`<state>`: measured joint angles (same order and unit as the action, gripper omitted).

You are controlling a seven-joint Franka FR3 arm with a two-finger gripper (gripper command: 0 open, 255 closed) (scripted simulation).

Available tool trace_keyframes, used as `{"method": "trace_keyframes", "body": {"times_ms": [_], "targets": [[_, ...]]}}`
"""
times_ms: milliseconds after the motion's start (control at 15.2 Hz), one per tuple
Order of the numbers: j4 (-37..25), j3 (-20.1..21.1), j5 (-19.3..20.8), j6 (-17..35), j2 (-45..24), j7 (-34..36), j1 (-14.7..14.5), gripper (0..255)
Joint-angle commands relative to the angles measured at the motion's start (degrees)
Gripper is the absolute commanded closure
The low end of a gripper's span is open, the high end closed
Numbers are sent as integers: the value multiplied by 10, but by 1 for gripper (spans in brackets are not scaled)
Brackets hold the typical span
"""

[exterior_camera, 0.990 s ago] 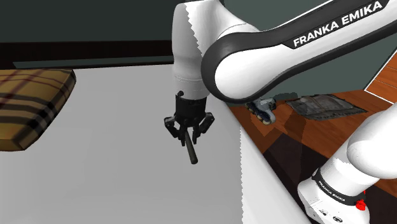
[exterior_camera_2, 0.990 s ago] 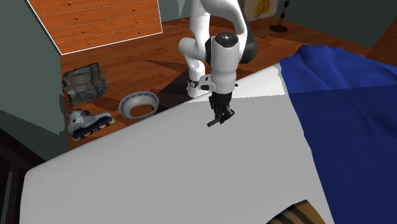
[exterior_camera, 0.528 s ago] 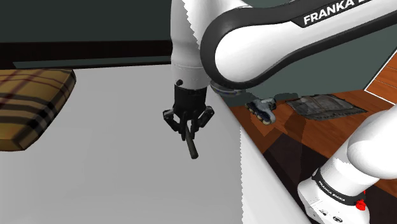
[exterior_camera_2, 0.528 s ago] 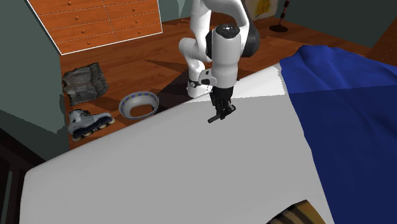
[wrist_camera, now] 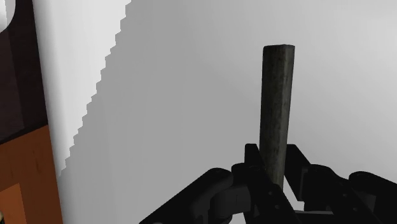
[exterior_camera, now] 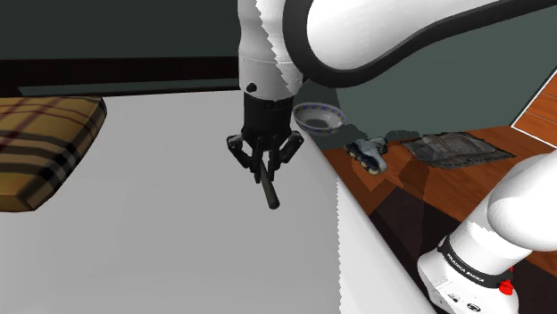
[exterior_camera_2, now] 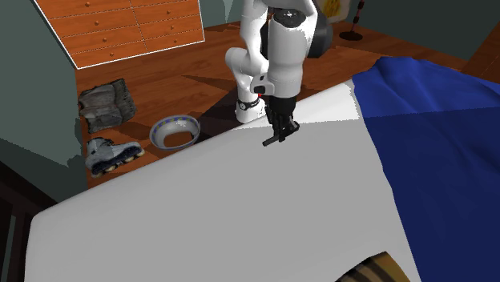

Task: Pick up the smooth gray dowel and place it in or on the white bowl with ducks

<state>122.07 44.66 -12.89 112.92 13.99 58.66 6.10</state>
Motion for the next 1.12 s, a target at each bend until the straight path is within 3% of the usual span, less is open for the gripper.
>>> {"method": "trace_keyframes", "body": {"times_ms": [0,594,1056], "targets": [[-12,-4,-1,-17,5,-2,0,255],[-67,-15,-2,-79,14,-2,2,255],[-28,-95,-6,-86,48,-112,27,255]]}}
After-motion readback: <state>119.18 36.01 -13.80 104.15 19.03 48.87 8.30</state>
